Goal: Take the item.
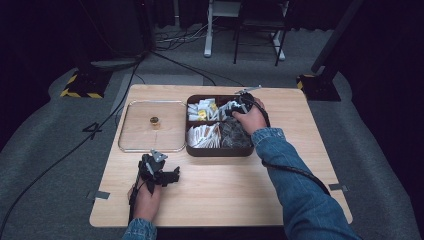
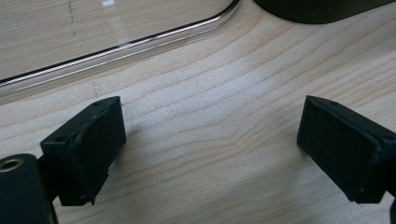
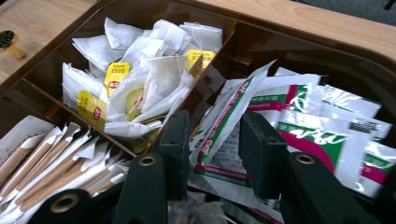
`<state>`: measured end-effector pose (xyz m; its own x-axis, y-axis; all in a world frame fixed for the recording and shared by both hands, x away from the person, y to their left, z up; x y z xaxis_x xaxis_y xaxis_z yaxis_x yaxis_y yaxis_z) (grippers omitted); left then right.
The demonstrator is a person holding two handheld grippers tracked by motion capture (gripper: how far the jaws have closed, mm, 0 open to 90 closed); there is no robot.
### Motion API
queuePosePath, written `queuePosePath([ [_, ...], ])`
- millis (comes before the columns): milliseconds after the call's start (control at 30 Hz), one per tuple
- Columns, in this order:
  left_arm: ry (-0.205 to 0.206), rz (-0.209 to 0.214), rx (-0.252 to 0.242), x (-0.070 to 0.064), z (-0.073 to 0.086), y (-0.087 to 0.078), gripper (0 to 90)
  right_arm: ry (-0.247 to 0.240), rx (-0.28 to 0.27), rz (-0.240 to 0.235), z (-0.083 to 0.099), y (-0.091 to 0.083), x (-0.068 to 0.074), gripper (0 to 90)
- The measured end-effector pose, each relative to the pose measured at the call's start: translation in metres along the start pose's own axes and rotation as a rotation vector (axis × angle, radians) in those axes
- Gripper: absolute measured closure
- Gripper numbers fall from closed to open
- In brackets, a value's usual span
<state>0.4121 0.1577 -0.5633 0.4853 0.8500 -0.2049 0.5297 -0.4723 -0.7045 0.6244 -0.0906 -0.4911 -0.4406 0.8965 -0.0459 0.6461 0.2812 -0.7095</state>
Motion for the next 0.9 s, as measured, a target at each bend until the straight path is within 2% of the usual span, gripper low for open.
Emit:
queuePosePath([
  [200,0.001,0.0,0.002,0.0,0.0,0.0,8.3,-0.001,0.055,0.02,0.005,0.012,0.008,64.9],
  [267,0.001,0.0,0.002,0.0,0.0,0.0,8.3,0.004,0.055,0.021,0.005,0.014,0.009,65.2],
  [367,0.002,-0.001,0.002,0.0,0.0,0.0,8.3,0.034,0.076,0.052,0.007,0.018,0.007,70.1],
  [433,0.002,0.0,0.002,0.0,0.0,0.0,8.3,0.071,0.082,0.044,0.006,0.019,0.006,73.3],
  [467,0.002,0.0,0.002,0.0,0.0,0.0,8.3,0.071,0.082,0.044,0.006,0.019,0.006,73.3],
  [500,0.001,0.0,0.002,0.0,0.0,0.0,8.3,0.086,0.083,0.039,0.005,0.018,0.006,79.0],
  [567,0.002,0.0,0.002,0.0,0.0,0.0,8.3,0.089,0.08,0.033,0.003,0.016,0.006,84.3],
  [700,0.001,-0.001,0.002,0.0,0.0,0.0,8.3,0.072,0.071,0.044,0.0,0.013,0.007,85.0],
  [900,0.0,0.0,0.0,0.0,0.0,0.0,8.3,0.075,0.048,0.045,-0.004,0.006,0.005,85.1],
])
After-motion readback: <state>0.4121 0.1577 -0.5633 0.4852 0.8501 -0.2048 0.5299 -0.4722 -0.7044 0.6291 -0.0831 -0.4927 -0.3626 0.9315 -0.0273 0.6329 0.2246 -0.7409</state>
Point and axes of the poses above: each handheld gripper's, and its own axes: y roughly forward along the jaws, z roughly out of its underside, x roughly to its left, the point moved 8 cm from there along y, roughly forward along the jaws, and after that the axes turned 14 degrees about z, right-handed, at the moved point
